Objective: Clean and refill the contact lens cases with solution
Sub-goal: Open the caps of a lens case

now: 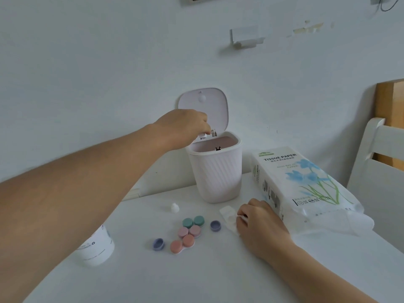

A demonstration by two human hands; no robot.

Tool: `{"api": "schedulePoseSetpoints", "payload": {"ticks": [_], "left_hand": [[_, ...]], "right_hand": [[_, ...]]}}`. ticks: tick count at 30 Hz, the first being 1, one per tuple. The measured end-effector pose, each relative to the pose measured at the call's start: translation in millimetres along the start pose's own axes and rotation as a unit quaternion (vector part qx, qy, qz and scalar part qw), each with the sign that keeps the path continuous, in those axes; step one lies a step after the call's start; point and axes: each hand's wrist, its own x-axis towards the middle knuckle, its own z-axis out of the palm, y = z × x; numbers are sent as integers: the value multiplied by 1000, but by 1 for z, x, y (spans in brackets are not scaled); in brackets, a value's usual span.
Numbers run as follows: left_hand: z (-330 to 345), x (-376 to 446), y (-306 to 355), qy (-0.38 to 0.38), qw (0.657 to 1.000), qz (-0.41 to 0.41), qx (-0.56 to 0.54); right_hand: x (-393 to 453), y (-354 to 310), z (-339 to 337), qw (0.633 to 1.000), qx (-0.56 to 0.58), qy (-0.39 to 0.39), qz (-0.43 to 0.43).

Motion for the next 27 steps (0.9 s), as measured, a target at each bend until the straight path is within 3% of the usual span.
{"api": "schedulePoseSetpoints", "payload": {"ticks": [27], "left_hand": [[-3, -17, 2, -13, 999, -50, 3]], "right_hand": [[0, 3, 2, 1000, 8, 6, -13]]}}
